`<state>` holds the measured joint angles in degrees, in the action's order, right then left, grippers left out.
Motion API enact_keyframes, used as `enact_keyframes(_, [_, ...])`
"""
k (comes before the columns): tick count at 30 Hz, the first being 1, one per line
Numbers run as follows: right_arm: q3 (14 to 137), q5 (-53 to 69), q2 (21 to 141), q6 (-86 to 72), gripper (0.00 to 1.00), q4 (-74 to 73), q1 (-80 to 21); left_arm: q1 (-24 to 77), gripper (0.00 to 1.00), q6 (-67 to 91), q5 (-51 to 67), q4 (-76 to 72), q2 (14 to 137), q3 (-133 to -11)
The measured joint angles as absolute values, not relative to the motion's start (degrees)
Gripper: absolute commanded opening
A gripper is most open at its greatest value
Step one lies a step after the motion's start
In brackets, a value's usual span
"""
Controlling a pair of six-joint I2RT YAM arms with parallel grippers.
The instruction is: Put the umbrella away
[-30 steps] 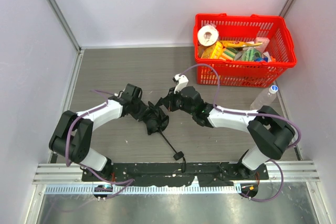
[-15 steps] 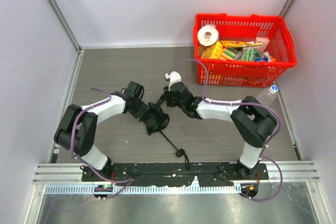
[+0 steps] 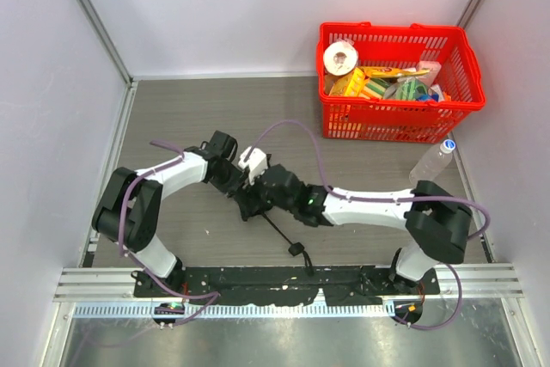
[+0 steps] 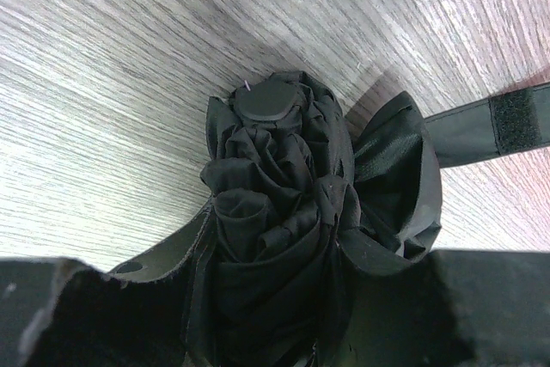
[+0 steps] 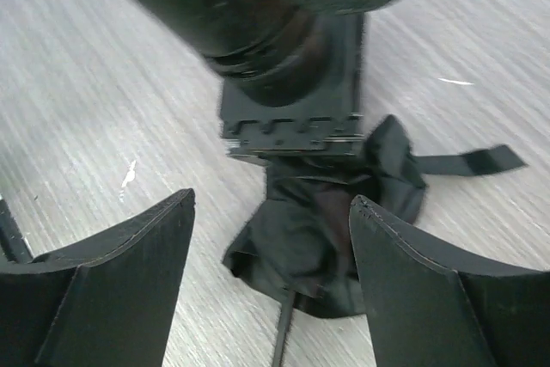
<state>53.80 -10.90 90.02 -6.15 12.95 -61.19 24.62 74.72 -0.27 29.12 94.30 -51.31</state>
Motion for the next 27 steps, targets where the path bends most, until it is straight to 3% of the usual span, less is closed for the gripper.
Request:
enact_keyframes(8, [55.33,-14.11,102.89,-2.9,0.77,18.02,-65.67,24.64,0.0,74.87,-0.36,29.56,94.41,-51.62])
enact_keyframes(12, [57.87,-20.49,108.49,-1.17,0.61,18.46,-66.28,24.62,0.0,75.48,-0.38,29.65,94.52,-51.62])
enact_keyframes(18, [58.83,-27.44,111.02,-0.86,0.56,19.49,-67.53,24.64,0.0,75.9,-0.47,30.13,94.74,-52.01])
enact_keyframes(21, [60.66,-28.86,112.51,-1.54,0.45,18.72,-67.66,24.43,0.0,75.96,-1.48,30.11,94.5,-52.23])
enact_keyframes(23, [61.93,-29.28,113.45,-2.63,0.31,18.06,-67.46,24.23,0.0,75.88,-1.91,30.11,94.26,-52.51])
enact_keyframes(27, [62.41,-28.86,113.95,-4.05,0.16,17.89,-67.16,23.94,0.0,75.81,-1.91,29.76,94.11,-52.69])
